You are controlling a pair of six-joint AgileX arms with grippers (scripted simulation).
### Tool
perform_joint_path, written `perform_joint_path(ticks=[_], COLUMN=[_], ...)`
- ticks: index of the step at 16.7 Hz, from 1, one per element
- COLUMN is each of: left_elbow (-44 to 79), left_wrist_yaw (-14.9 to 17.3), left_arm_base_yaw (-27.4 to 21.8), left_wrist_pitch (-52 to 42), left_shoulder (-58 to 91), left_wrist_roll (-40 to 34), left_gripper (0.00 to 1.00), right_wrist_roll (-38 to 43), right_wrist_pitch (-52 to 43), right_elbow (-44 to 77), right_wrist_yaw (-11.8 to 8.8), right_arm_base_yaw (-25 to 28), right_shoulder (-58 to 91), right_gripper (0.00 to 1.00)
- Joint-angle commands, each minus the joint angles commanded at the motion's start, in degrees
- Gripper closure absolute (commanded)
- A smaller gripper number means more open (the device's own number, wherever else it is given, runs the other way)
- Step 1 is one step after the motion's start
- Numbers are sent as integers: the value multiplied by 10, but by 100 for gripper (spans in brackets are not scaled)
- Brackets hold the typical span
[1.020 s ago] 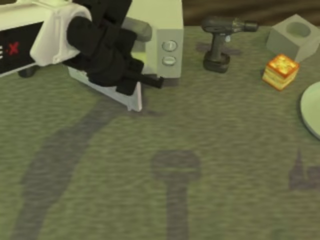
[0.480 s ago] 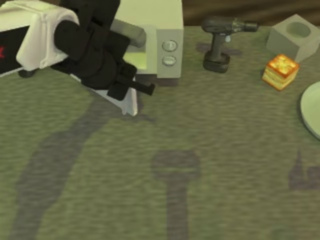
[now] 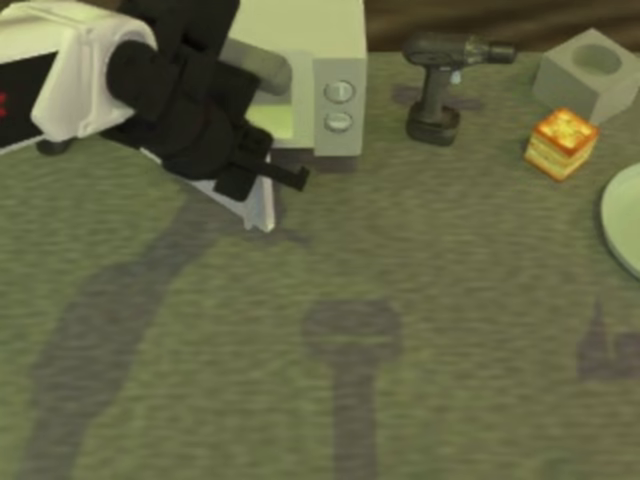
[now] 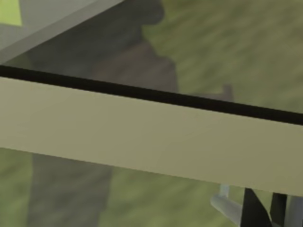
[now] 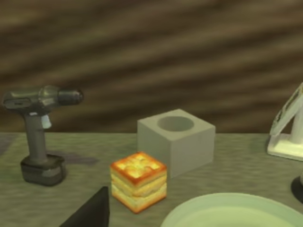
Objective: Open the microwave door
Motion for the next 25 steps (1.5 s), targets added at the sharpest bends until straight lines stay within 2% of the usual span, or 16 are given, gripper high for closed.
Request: perform_joint_path(ticks=[12, 15, 22, 25], left_elbow=[0, -4, -39, -41], left_wrist_yaw=[0, 8, 48, 52], left_arm_base_yaw=[0, 1, 30, 33], left_wrist_pitch=[0, 0, -4, -2], left_shoulder=[0, -1, -30, -36], left_wrist_roll=[0, 6, 85, 91], left_gripper=[100, 100, 100, 100], right_wrist_roll=[0, 0, 0, 0], right_wrist_pitch=[0, 0, 0, 0], right_elbow=[0, 0, 0, 0], right_wrist_yaw=[0, 0, 0, 0], right_arm_base_yaw=[0, 0, 0, 0], right_shoulder=[0, 0, 0, 0], right_gripper=[0, 0, 0, 0])
